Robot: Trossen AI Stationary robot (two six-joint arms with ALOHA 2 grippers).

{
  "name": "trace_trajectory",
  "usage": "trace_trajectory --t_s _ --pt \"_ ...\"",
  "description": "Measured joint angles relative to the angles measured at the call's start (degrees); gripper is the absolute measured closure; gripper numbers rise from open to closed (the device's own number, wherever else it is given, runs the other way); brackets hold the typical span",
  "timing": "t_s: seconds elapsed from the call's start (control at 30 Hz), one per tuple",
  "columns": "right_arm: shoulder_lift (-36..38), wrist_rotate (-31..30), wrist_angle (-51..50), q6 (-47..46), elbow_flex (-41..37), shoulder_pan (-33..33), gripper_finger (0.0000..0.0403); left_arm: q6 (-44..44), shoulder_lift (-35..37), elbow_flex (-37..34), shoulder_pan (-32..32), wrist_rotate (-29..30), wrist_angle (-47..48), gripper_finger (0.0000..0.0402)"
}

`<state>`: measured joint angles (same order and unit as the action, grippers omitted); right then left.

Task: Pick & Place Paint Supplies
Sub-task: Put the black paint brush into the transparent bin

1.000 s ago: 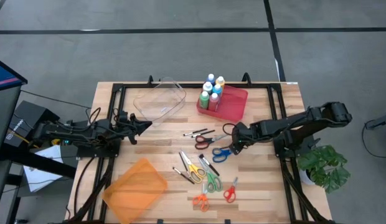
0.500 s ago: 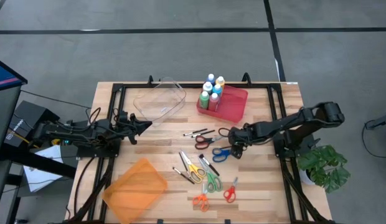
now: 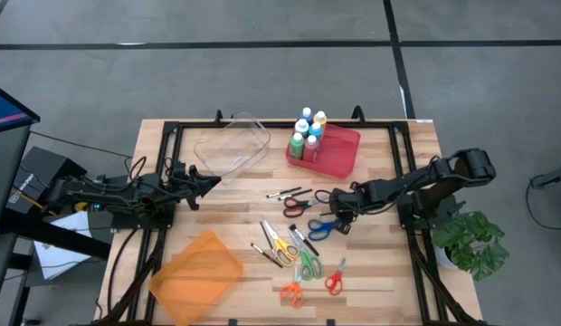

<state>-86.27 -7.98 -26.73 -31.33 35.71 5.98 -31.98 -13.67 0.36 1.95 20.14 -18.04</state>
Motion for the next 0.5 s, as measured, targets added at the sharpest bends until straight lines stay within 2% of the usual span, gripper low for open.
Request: trace_trajectory --t_s 0.1,0.2,0.5 --pt "0.2 0.2 -0.3 -0.1 -0.1 0.0 0.0352 0.0 0.0 0.0 0.0 0.0 0.0 0.0396" --pt "0.2 0.2 -0.5 -0.1 -0.1 0.0 0.0390 0.0 0.0 0.0 0.0 0.0 0.0 0.0396" --pt "2.1 1.5 0.0 0.3 -0.2 0.0 0.0398 0.0 0.0 0.0 0.0 0.0 0.0 0.0396"
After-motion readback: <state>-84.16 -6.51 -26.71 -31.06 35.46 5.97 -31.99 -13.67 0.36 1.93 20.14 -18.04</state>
